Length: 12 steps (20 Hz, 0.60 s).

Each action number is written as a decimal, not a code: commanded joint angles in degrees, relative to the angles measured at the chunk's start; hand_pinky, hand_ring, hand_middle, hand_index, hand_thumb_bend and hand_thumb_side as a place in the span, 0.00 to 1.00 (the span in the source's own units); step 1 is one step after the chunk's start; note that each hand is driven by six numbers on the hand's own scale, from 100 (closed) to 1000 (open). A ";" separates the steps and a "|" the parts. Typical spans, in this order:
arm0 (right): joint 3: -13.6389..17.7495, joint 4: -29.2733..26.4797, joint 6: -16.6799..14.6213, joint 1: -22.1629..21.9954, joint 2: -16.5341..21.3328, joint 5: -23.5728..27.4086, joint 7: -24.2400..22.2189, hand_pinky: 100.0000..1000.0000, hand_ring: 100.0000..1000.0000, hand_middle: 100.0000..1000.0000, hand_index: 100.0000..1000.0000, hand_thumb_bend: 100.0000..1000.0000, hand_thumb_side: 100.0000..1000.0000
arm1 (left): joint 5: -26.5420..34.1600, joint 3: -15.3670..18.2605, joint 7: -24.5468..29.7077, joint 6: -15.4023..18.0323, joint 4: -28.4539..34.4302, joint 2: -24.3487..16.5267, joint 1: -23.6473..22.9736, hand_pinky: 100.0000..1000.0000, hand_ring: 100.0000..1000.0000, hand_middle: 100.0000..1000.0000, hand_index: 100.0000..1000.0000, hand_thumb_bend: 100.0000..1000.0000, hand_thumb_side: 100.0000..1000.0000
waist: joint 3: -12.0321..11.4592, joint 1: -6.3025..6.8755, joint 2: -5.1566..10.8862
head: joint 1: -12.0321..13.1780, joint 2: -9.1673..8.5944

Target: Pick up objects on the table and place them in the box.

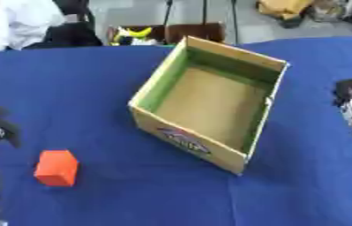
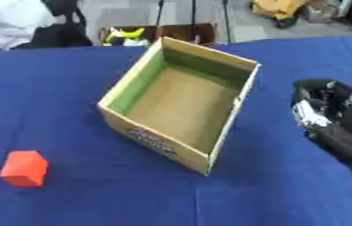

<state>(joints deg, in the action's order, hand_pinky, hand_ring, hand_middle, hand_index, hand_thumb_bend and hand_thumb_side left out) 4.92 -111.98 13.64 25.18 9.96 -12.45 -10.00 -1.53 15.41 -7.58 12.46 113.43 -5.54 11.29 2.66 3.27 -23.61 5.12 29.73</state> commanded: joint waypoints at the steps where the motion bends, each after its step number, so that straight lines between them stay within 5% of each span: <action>1: 0.36 -0.68 -0.05 0.46 1.07 -0.18 0.08 0.83 0.81 0.47 0.70 0.00 0.34 | 0.01 0.41 -0.23 0.08 1.16 -0.86 0.31 0.20 0.37 0.48 0.81 0.34 0.86 | 0.01 -0.07 1.34 | -0.39 0.78; 12: 0.41 -0.63 -0.07 0.40 1.40 -0.15 0.02 0.83 0.81 0.47 0.70 0.00 0.34 | -1.81 1.15 0.09 0.52 1.16 -2.01 -0.32 0.21 0.38 0.49 0.82 0.42 0.90 | -0.01 0.20 1.19 | -0.38 0.32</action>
<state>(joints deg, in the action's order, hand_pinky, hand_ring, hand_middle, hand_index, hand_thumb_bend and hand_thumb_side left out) 4.93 -111.97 13.65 25.18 10.23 -12.45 -10.01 -2.74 15.86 -7.54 12.69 113.43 -5.87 10.92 2.72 3.51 -23.61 4.84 30.20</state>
